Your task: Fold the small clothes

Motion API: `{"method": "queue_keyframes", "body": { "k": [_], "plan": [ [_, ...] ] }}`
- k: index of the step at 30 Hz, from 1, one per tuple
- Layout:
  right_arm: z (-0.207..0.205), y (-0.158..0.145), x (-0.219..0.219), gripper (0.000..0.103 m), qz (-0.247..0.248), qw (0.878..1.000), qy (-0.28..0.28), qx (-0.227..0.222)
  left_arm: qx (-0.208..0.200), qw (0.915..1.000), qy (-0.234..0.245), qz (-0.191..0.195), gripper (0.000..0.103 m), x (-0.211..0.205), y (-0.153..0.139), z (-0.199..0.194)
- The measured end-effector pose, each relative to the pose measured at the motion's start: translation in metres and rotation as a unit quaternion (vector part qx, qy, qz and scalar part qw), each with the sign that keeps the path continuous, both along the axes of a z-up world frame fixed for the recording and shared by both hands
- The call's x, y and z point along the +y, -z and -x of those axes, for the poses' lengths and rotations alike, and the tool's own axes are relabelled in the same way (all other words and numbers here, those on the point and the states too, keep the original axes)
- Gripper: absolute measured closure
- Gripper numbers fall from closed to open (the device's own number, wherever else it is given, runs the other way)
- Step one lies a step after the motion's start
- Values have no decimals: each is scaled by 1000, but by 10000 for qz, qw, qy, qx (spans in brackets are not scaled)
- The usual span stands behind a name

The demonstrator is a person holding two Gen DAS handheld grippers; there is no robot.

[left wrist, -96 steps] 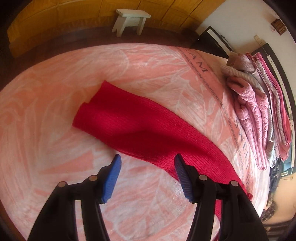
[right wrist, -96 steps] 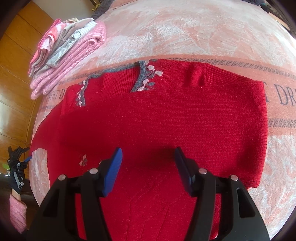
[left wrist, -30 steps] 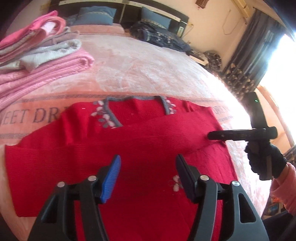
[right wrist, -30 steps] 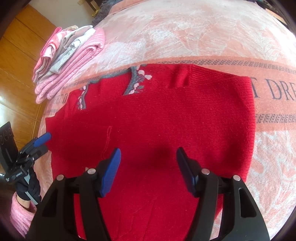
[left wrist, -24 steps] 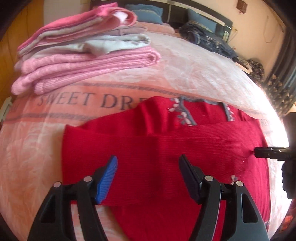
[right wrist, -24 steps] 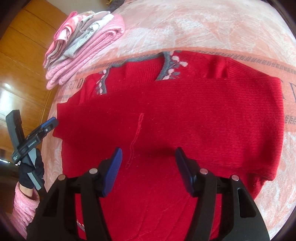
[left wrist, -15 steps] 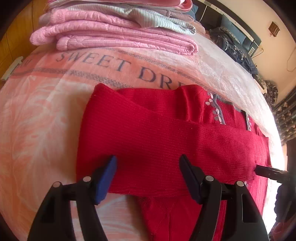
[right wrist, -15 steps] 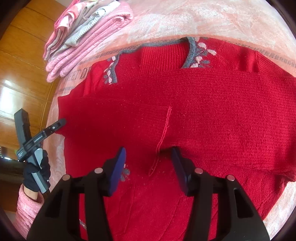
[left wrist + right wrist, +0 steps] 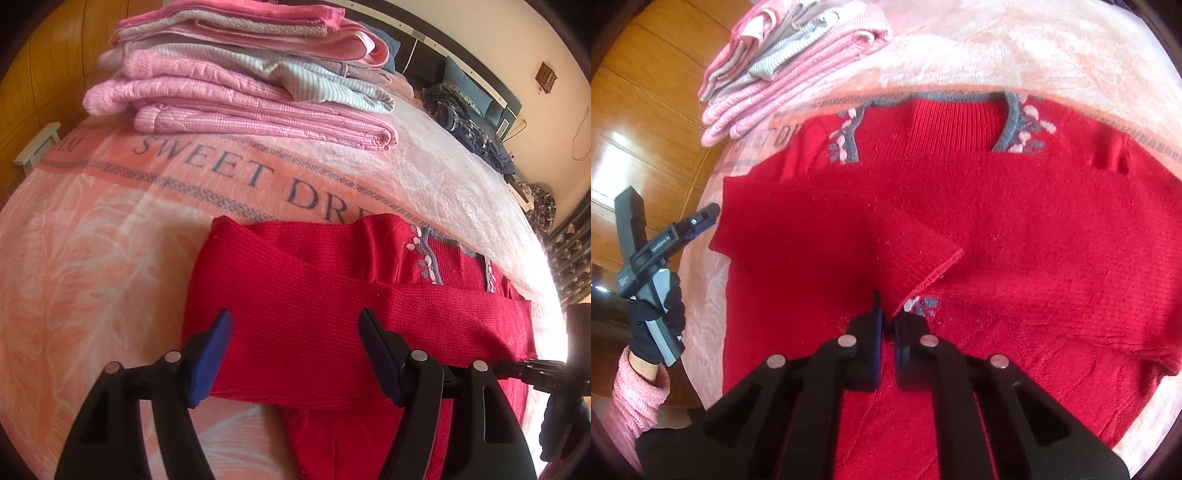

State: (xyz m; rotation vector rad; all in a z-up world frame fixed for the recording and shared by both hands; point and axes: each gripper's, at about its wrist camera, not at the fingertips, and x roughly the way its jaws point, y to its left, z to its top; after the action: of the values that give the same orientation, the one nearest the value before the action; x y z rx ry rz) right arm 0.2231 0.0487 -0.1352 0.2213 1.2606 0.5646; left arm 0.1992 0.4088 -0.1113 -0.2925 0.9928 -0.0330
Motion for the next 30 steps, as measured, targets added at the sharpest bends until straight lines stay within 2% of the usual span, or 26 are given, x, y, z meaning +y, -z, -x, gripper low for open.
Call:
{"method": "queue_keyframes", "body": {
  "k": [5, 8, 11, 16, 19, 21, 24, 27, 30],
  "plan": [
    [-5, -46, -47, 100, -42, 9977, 363, -572, -133, 9999, 47, -24, 32, -7, -6, -1],
    [-7, -57, -82, 100, 15, 9953, 663, -707, -94, 9998, 119, -112, 32, -15, -3, -3],
    [-8, -49, -112, 100, 252, 9932, 949, -627, 36, 9990, 204, -394, 30, -26, 8, -6],
    [-12, 1, -142, 100, 557, 9903, 1269, -112, 384, 9970, 363, -561, 30, -41, 35, -12],
    [-10, 24, -149, 93, 766, 9872, 1386, 165, 519, 9948, 447, -759, 29, -50, 49, -13],
    [-10, 22, -156, 92, 536, 9869, 1506, 198, 466, 9947, 450, -792, 29, -52, 46, -12],
    [-8, -2, -159, 91, 317, 9879, 1511, -161, 212, 9968, 366, -685, 29, -54, 28, -10],
    [-10, -18, -149, 82, -24, 9892, 1431, -330, -143, 9965, 574, -588, 28, -68, 7, -8],
    [-14, -13, -133, 81, 38, 9910, 1302, -311, -210, 9954, 832, -429, 25, -84, 4, -9]
  ]
}}
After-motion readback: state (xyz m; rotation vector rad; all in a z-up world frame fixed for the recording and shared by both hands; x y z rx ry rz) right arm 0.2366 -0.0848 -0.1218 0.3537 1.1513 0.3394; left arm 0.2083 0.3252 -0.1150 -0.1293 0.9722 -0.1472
